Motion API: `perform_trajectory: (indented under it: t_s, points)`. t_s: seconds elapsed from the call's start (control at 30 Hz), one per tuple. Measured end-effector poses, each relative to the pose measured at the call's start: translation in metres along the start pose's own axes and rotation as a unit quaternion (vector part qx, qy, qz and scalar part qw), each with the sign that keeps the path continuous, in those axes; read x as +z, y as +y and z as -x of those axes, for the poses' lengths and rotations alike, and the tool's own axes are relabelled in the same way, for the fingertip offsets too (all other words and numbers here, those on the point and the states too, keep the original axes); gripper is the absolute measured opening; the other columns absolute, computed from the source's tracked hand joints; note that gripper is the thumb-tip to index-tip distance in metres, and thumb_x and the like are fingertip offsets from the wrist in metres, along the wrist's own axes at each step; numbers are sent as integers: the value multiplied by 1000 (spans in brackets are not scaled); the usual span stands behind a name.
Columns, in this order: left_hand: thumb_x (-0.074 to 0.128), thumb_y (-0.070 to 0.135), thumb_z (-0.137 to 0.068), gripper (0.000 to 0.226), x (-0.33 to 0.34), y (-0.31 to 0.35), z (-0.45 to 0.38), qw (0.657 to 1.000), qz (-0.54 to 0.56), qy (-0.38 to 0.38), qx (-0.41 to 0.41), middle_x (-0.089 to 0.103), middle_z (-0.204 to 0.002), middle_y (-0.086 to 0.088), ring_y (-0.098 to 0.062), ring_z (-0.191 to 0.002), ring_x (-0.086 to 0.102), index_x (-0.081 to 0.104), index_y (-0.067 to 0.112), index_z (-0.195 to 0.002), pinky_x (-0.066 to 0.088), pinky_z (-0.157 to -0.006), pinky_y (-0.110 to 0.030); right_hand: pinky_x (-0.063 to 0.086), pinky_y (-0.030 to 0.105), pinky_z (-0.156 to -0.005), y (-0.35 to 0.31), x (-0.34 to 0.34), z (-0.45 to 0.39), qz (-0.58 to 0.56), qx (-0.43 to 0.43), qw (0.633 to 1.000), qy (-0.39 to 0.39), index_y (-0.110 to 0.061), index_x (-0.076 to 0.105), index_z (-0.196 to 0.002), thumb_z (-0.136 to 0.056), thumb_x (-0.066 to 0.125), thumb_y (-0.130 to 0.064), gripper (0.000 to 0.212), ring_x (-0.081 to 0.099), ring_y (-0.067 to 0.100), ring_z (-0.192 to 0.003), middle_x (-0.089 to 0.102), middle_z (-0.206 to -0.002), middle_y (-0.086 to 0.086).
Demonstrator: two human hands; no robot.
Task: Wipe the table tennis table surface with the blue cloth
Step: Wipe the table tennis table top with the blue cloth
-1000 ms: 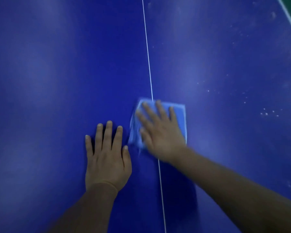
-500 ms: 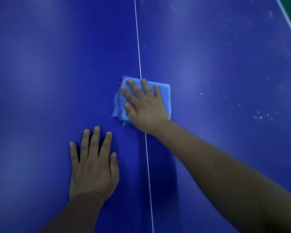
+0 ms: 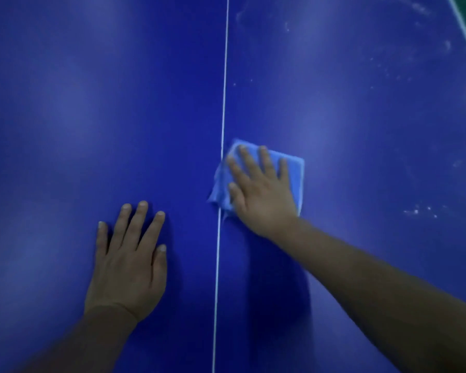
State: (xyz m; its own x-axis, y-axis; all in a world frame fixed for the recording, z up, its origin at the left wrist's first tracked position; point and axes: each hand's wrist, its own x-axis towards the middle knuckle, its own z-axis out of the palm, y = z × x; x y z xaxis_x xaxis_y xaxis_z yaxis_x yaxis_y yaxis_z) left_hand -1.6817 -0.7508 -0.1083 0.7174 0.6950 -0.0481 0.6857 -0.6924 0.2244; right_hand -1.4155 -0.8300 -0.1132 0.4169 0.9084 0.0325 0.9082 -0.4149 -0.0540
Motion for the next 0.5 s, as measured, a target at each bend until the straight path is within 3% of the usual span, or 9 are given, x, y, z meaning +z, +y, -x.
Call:
perform_trajectory:
  t_s: [0.07, 0.1, 0.13, 0.2, 0.27, 0.3, 0.37, 0.43, 0.5]
  points:
    - [25, 39, -99, 60, -1, 1, -1, 1000, 9, -3, 0, 25, -164, -4, -23, -154, 11, 40, 17, -152, 3, -122, -51, 23, 68, -110, 25, -6, -9, -3, -82, 997, -11, -26, 40, -151, -100, 27, -45, 55, 33, 39, -144, 36, -158, 2]
    - [25, 40, -99, 60, -2, 2, -1, 1000, 11, -1, -1, 26, -163, -4, -23, -154, 12, 41, 17, -152, 3, -122, -51, 29, 71, -105, 53, -6, -17, 22, -69, 997, 5, -23, 43, -148, -99, 29, -43, 55, 38, 42, -140, 40, -156, 4]
    - [25, 41, -99, 60, -3, 3, -1, 1000, 13, 3, -2, 27, -163, -4, -23, -153, 13, 41, 17, -151, 3, -122, -50, 33, 72, -101, 87, -8, -24, 48, -13, 999, 10, -21, 44, -148, -98, 28, -42, 56, 40, 45, -137, 40, -155, 6]
    - [26, 42, -98, 60, -7, 5, -2, 999, 29, 19, -11, 33, -160, -5, -23, -152, 18, 46, 16, -148, 2, -123, -47, 26, 72, -105, 154, -18, -34, 29, 186, 982, -4, -22, 36, -152, -100, 22, -41, 57, 27, 45, -143, 27, -162, 5]
    - [28, 41, -97, 59, -11, 11, -9, 997, 57, 45, -34, 40, -156, -9, -26, -149, 25, 51, 11, -143, 4, -123, -46, 11, 70, -112, 178, -30, -38, -51, 375, 926, -9, -27, 22, -156, -103, 19, -42, 55, 9, 39, -149, 12, -166, -1]
    - [28, 39, -97, 58, -13, 14, -15, 995, 67, 58, -46, 42, -154, -12, -28, -147, 28, 53, 9, -140, 5, -123, -46, 8, 70, -113, 167, -31, -40, -67, 403, 913, -4, -28, 19, -157, -103, 19, -42, 56, 6, 38, -150, 10, -166, -2]
    - [28, 38, -96, 58, -15, 26, -31, 991, 83, 75, -76, 39, -156, -13, -29, -148, 26, 53, 8, -139, 2, -123, -43, 12, 70, -112, 116, -23, -37, -29, 305, 952, 12, -27, 23, -157, -100, 16, -43, 60, 13, 41, -149, 17, -165, 1]
    - [26, 39, -96, 61, -12, 38, -47, 988, 82, 73, -105, 30, -161, -11, -26, -152, 18, 48, 9, -145, -1, -124, -42, 13, 67, -113, 55, -15, -24, -21, 116, 993, -8, -27, 27, -155, -97, 13, -47, 63, 18, 39, -149, 22, -164, 1]
    - [21, 43, -96, 66, -7, 44, -54, 989, 62, 54, -126, 22, -164, -9, -23, -154, 9, 39, 10, -151, -3, -124, -45, 9, 64, -116, 33, -11, -8, -18, -15, 998, -57, -30, 28, -155, -99, 14, -49, 61, 15, 35, -151, 23, -164, -2]
